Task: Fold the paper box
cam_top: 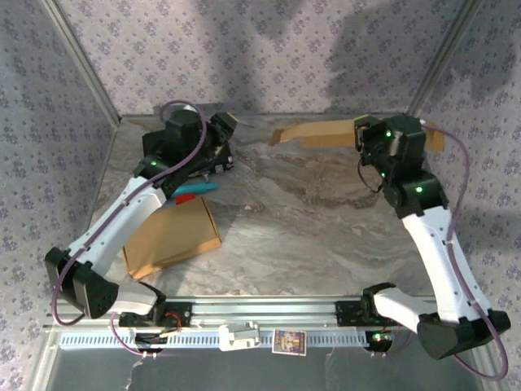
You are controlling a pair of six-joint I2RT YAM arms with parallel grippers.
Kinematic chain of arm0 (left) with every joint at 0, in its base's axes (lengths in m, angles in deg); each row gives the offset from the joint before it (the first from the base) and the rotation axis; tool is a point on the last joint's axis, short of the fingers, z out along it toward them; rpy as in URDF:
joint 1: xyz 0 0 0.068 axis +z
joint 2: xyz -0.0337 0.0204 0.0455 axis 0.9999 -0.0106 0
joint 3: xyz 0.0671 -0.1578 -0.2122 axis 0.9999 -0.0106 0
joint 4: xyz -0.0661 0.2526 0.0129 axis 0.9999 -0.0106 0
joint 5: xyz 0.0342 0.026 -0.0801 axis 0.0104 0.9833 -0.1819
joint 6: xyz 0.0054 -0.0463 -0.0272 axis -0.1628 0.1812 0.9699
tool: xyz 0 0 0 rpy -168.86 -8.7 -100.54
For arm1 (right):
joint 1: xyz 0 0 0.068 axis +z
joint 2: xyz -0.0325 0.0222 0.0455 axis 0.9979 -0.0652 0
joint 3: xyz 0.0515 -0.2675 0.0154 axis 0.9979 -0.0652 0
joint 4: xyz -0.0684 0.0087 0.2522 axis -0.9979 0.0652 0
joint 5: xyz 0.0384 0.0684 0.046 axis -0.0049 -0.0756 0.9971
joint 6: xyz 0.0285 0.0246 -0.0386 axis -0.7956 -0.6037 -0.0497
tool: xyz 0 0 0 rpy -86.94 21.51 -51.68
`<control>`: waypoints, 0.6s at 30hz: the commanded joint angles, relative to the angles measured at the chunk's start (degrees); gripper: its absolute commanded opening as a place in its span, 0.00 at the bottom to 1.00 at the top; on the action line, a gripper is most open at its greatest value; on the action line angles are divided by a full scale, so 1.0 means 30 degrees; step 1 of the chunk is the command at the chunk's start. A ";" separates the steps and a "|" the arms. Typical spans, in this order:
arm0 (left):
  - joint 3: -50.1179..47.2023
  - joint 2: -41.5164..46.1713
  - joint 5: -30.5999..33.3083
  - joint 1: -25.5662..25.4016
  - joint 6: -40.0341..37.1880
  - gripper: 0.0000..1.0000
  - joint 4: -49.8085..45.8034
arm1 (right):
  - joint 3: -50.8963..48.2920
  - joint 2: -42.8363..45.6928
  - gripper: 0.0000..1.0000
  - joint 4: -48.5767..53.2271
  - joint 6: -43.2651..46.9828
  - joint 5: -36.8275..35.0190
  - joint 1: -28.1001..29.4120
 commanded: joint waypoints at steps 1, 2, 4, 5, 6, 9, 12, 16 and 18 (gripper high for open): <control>0.0156 0.0351 0.0594 0.0894 -0.2417 0.58 -0.2209 | 0.3384 0.0653 0.00 0.4097 0.1161 0.0709 0.0426; 0.0285 0.0432 0.0571 0.1108 -0.2657 0.58 -0.2354 | 0.4213 0.0583 0.00 0.4617 0.1178 0.0629 0.0446; 0.0942 0.0418 0.0422 0.1471 -0.3395 0.58 -0.2948 | 0.5802 0.0326 0.00 0.5457 0.0871 0.0396 0.0487; 0.1273 0.0340 0.0341 0.1620 -0.3633 0.58 -0.3366 | 0.6330 0.0137 0.00 0.5809 0.0500 0.0184 0.0510; 0.1689 0.0224 0.0187 0.1819 -0.3880 0.58 -0.3798 | 0.6850 -0.0213 0.00 0.6338 -0.0301 0.0054 0.0536; 0.2631 -0.0227 -0.0672 0.2405 -0.4003 0.58 -0.4603 | 0.7260 -0.1758 0.00 0.6287 -0.2801 0.0598 0.0447; 0.3681 -0.1007 -0.1818 0.2807 -0.3883 0.58 -0.5675 | 0.8452 -0.4614 0.00 0.7356 -0.4880 0.1873 -0.0003; 0.4643 -0.2317 -0.3506 0.2961 -0.3903 0.57 -0.6893 | 0.9822 -0.8775 0.00 0.8044 -0.6191 0.2835 -0.0680; 0.4724 -0.2697 -0.4292 0.2939 -0.3530 0.57 -0.6770 | 1.0491 -1.0580 0.00 0.8513 -0.6341 0.3429 -0.0934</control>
